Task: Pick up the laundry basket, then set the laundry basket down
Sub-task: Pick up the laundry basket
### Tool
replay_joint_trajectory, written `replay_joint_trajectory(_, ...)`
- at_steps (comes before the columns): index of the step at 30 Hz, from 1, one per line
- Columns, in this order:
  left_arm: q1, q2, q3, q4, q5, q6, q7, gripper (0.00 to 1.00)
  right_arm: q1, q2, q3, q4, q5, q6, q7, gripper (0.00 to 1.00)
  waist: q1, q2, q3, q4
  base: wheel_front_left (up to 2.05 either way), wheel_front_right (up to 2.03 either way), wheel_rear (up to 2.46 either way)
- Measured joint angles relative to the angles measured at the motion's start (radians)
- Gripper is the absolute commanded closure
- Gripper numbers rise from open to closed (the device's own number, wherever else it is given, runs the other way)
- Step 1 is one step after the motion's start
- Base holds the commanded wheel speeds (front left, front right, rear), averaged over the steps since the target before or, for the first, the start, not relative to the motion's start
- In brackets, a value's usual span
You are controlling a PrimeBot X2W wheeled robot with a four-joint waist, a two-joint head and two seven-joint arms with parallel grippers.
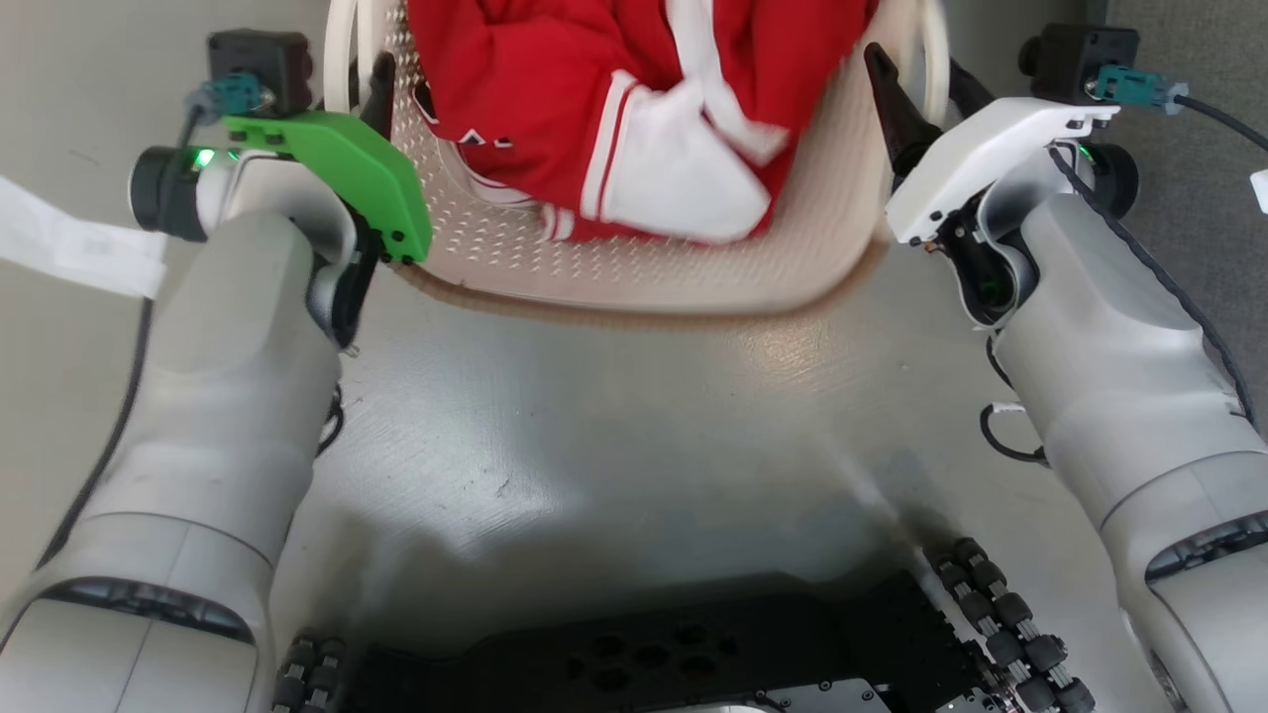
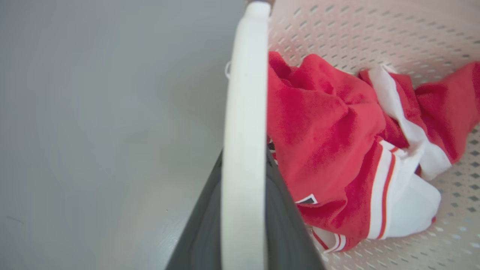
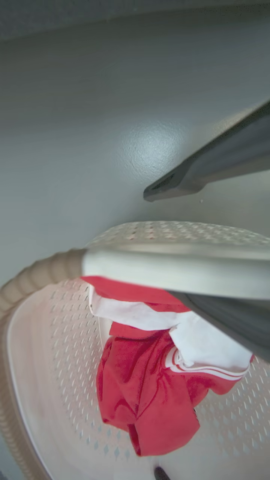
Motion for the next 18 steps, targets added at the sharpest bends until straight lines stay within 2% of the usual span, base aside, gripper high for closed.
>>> replay_joint_trajectory(18,-0.004,-0.005,-0.046,0.055,-0.070,-0.003,-0.024,1.00,-0.009,0.015,0.053,0.044,0.054,-0.003,-0.027,1.00,0.0000,-0.0001,-0.055,-0.005,0.00,0.00,0.00)
